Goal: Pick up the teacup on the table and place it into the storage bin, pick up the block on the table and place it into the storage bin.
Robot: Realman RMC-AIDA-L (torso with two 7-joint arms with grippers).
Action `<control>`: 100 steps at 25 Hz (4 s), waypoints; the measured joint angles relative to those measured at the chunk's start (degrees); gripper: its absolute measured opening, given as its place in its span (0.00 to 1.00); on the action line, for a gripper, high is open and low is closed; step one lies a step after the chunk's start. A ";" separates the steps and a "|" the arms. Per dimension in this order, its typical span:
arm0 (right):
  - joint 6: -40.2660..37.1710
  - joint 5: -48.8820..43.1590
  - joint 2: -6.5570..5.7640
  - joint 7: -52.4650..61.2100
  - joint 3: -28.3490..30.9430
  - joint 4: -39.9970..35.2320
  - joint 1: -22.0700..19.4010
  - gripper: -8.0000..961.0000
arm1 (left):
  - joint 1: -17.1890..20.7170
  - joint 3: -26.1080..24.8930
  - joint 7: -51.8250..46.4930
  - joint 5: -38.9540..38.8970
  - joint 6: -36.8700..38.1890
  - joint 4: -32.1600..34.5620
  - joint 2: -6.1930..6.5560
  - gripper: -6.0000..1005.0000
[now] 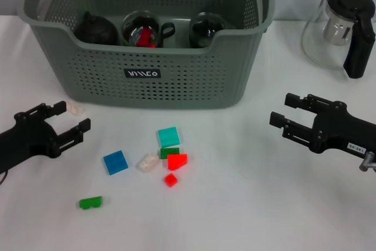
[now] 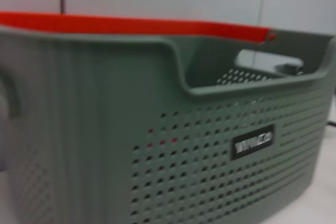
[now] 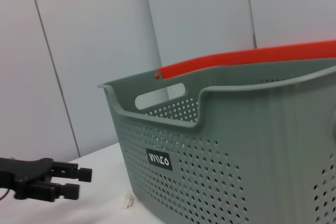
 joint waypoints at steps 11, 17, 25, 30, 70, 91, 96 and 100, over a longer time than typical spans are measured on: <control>-0.05 0.00 0.08 0.07 0.11 0.10 -0.37 0.67 | -3.77 0.76 3.01 0.15 -11.74 -2.62 0.04 0.70; -0.05 0.00 0.02 0.07 0.10 0.13 -0.41 0.67 | -5.19 2.12 4.07 0.47 -15.30 -3.80 0.02 0.70; -0.04 0.00 -0.11 0.07 0.17 0.41 -0.40 0.67 | -6.42 3.02 4.12 0.60 -19.61 -4.59 0.14 0.70; -0.04 0.01 -0.23 0.07 0.19 0.50 -0.40 0.67 | -7.13 3.65 4.13 1.26 -21.32 -5.08 0.16 0.70; -0.04 0.02 -0.45 0.06 0.18 0.72 -0.97 0.67 | -6.69 6.92 3.67 1.30 -27.07 -4.81 0.05 0.52; -0.04 0.18 -0.54 0.06 0.18 0.53 -1.10 0.67 | -3.60 3.00 -7.54 1.91 5.21 3.00 5.99 0.16; -0.03 0.14 -0.54 0.05 0.18 0.39 -0.88 0.67 | -6.48 -2.23 -12.52 2.07 30.32 7.23 10.03 0.16; 0.04 0.12 -0.51 -0.35 0.19 0.47 -0.75 0.67 | -11.36 -3.29 -17.68 -0.72 34.51 7.76 10.68 0.16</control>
